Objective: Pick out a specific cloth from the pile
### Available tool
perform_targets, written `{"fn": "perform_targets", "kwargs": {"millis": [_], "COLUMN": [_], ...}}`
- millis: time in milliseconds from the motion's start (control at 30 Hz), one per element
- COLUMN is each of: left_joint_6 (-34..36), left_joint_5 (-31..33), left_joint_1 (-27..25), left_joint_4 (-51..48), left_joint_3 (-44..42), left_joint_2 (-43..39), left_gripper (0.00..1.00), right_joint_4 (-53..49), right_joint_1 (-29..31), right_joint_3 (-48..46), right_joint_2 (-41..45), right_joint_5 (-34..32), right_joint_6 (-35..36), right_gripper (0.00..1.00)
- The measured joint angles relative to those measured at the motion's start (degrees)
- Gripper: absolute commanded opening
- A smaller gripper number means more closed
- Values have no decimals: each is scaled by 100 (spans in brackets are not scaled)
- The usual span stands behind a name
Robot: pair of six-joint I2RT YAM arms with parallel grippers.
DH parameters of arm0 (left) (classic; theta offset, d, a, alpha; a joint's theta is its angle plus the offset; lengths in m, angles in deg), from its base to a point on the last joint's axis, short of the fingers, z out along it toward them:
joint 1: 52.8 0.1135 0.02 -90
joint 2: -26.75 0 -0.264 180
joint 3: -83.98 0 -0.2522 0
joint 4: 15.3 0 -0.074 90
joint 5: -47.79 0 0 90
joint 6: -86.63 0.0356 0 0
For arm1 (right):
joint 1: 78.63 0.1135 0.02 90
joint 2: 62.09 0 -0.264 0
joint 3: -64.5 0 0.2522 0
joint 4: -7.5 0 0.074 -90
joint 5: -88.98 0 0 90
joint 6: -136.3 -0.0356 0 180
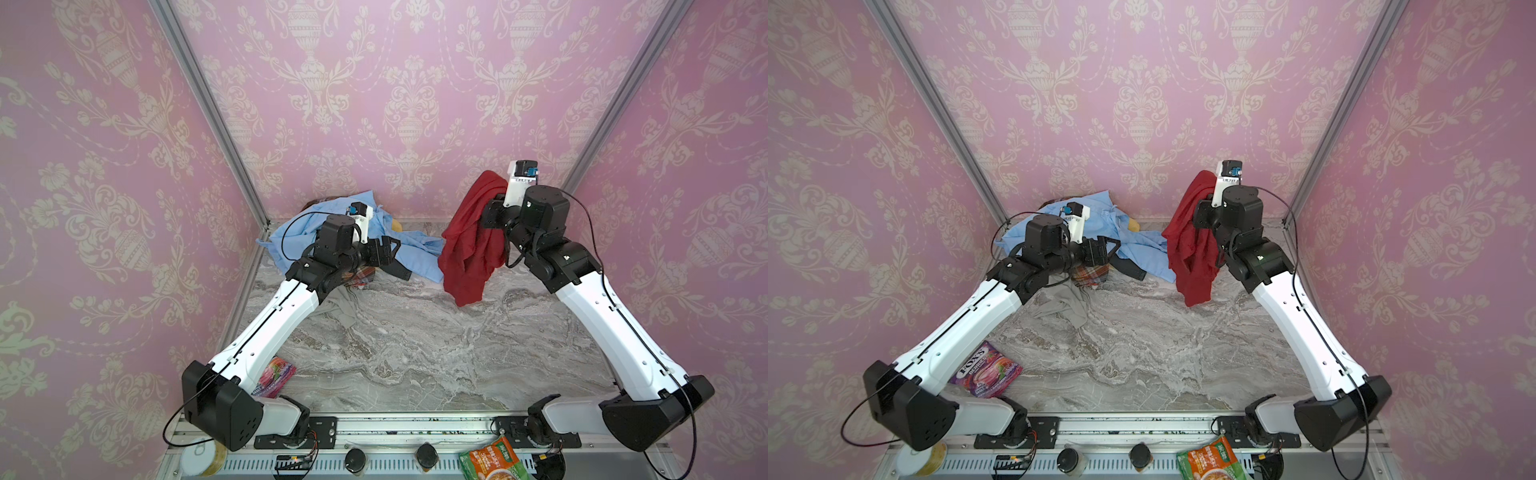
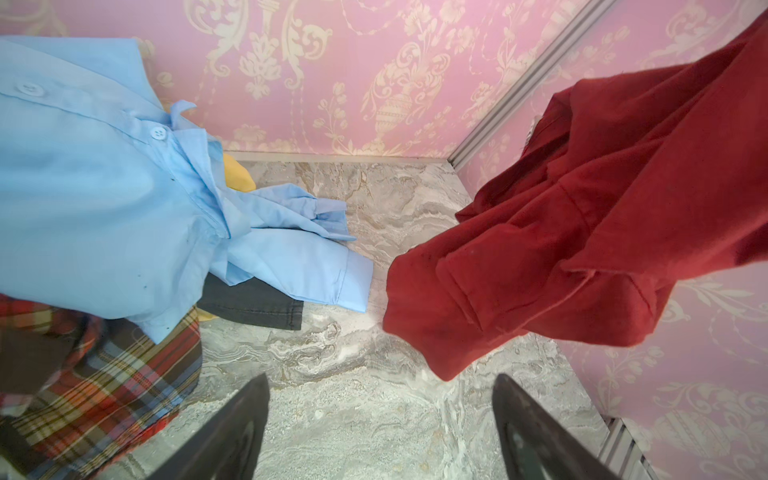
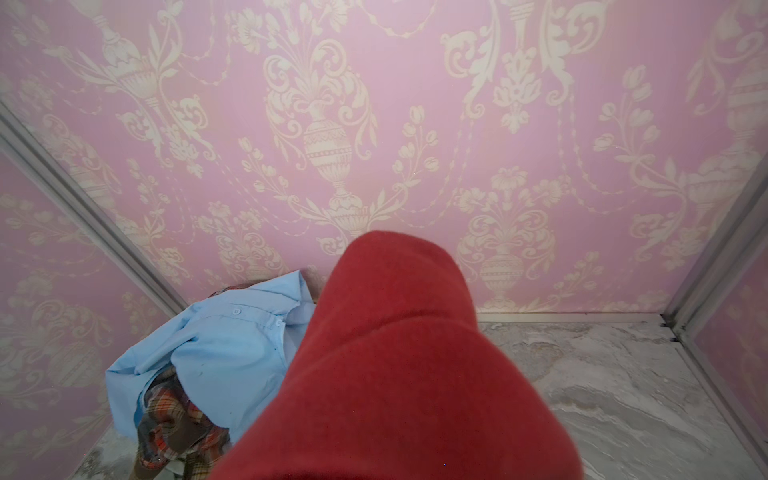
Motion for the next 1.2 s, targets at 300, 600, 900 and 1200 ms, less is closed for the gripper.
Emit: {"fn": "perform_targets", "kwargs": {"millis": [300, 600, 900, 1200], "left_joint_6": [660, 813, 828, 848], "left_joint_5": [33, 90, 90, 87], "left_joint_1": [-507, -540, -540, -540], "left_joint_4": [-350, -337, -212, -146], "left_joint_3": [20, -127, -382, -387], "left_joint_2": [404, 411, 411, 411], "left_gripper": [99, 99, 99, 99], "right_joint_4": [-887, -1191, -975, -872], "right_joint_1": [-938, -1803, -2671, -2686], "right_joint_3": [20, -129, -170, -975], "right_joint_2": [522, 723, -254, -313], "right_joint_5": [-177, -129, 68, -243], "right_joint_6": [-7, -24, -111, -232], "right_gripper": [0, 0, 0, 0]}}
